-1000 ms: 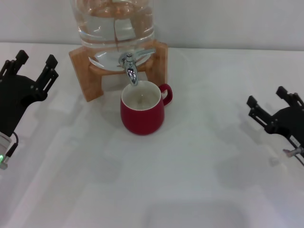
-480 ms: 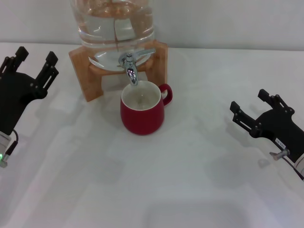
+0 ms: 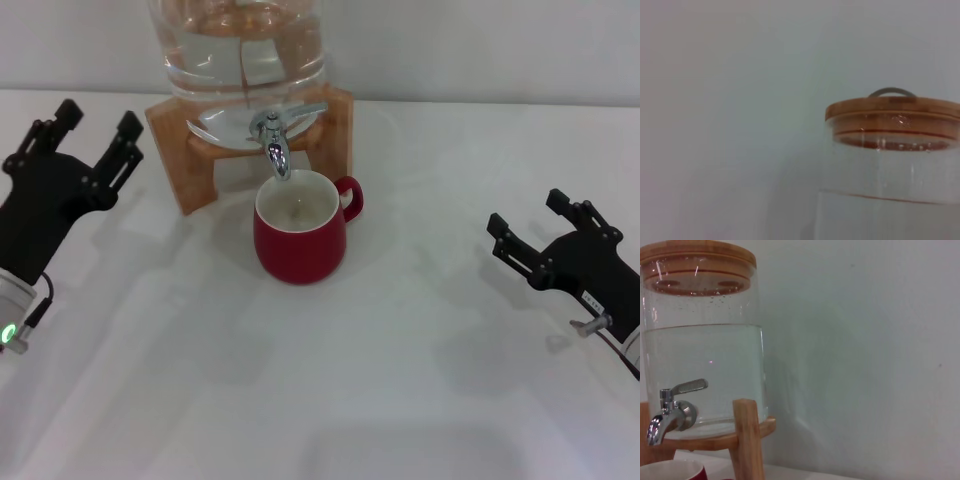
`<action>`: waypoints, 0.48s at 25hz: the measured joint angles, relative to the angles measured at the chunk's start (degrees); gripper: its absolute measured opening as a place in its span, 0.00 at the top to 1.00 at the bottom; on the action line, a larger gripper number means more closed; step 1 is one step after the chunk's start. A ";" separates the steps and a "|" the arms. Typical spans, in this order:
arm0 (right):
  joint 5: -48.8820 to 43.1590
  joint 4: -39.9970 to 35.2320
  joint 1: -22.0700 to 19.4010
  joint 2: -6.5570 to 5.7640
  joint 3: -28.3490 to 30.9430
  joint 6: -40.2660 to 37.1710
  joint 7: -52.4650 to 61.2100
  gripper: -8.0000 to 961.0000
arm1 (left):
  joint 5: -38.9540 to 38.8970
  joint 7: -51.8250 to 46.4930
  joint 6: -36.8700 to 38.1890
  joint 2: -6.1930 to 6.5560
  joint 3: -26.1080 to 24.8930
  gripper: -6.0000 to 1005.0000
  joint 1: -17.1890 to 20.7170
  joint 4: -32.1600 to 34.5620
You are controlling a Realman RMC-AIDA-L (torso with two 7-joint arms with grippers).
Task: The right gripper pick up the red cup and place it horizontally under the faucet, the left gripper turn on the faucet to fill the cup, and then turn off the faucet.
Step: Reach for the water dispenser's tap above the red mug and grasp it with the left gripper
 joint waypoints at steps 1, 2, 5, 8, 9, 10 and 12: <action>0.04 0.00 -0.02 0.00 0.00 0.00 0.01 0.09 | 1.00 -0.68 1.12 0.07 0.13 0.25 0.50 1.37; 0.09 0.00 -0.04 0.00 0.00 0.08 0.02 0.09 | 2.47 -1.37 2.72 0.10 0.16 0.25 1.34 3.18; 0.10 0.00 0.06 0.01 0.00 0.59 0.09 0.09 | 8.64 -5.04 10.02 0.12 0.21 0.25 4.72 11.55; 0.11 0.00 0.19 0.07 0.00 0.87 0.21 0.09 | 15.95 -11.42 16.81 0.11 0.13 0.25 7.45 19.25; 0.11 0.00 0.20 0.07 0.00 0.87 0.36 0.09 | 20.33 -16.02 19.17 0.12 -0.30 0.25 8.58 23.00; 0.11 0.01 0.20 0.08 0.00 0.88 0.50 0.09 | 22.16 -18.16 19.71 0.15 -0.51 0.25 8.95 24.14; 0.10 0.01 0.21 0.09 0.00 0.89 0.71 0.09 | 28.05 -24.67 20.82 0.40 -1.50 0.25 10.02 27.82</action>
